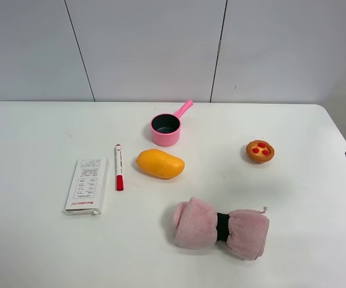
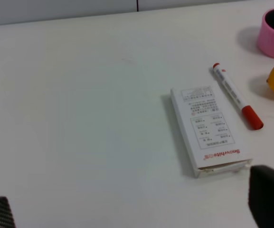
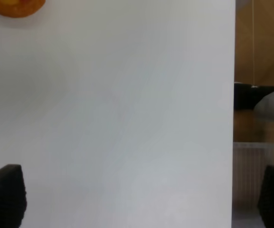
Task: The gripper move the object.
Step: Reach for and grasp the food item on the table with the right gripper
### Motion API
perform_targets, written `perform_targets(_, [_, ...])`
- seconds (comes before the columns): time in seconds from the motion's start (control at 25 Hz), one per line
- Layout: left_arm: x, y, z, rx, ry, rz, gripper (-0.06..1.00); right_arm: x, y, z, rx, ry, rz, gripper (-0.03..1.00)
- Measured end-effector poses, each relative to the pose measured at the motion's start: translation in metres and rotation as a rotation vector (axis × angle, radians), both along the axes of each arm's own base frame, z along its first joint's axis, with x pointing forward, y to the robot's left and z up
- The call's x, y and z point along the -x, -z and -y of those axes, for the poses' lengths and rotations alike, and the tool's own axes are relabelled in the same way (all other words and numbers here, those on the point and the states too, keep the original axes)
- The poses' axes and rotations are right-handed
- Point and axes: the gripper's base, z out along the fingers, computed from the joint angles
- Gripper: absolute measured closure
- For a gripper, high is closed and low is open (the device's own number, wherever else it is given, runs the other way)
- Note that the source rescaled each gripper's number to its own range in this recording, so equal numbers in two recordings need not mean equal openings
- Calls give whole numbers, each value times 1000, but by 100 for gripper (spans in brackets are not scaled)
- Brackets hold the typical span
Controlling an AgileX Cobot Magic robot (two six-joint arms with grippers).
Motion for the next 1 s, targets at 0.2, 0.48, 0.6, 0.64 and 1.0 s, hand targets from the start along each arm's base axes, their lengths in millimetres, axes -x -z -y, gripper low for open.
perform_targets(0.2, [0,0,0,0,0,0,-6,-25,17,-4,-5,-12,-39,-3])
perform_targets(0.48, [0,0,0,0,0,0,-6,-67,47,-13,-30,-54,-29,-3])
perform_targets(0.6, [0,0,0,0,0,0,-6,-84,62,-17,-56,-68,-18,-3])
perform_targets(0.64, [0,0,0,0,0,0,-6,-89,68,-19,-69,-71,-19,-3])
perform_targets(1.0, [0,0,0,0,0,0,-6,-123,119,-28,-127,-91,-52,-3])
